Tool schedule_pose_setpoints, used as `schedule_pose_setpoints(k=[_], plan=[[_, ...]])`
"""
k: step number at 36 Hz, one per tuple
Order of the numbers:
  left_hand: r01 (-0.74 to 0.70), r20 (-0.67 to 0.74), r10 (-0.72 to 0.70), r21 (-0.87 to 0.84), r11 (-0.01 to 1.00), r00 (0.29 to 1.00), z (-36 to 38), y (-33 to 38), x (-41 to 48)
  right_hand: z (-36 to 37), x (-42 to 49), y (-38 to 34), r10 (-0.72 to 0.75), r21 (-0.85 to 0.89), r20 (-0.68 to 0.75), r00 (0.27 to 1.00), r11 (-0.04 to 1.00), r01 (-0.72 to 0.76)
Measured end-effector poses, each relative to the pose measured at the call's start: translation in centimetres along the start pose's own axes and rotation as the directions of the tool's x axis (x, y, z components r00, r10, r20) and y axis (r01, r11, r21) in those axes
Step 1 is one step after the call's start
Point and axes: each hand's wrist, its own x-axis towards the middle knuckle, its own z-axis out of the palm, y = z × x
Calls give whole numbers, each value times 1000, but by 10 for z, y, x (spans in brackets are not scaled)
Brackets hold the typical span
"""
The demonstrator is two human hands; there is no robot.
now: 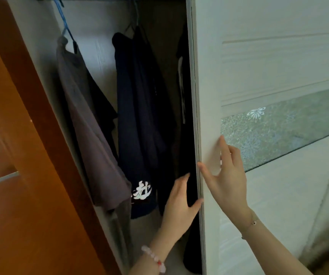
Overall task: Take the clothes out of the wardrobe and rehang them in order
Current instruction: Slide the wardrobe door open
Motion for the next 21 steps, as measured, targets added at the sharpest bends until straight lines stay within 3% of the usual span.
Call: schedule_pose_setpoints(k=[6,12,21], plan=[[98,185,-46,-284,954,982,41,5,24,-5,7,9,-3,-43,-37,999,999,1],[97,179,-31,-368,925,983,66,2,37,-8,16,22,-139,-110,-37,990,985,135],[62,175,19,-449,891,984,102,13,64,-13,31,60,-104,-160,2,995,982,103]])
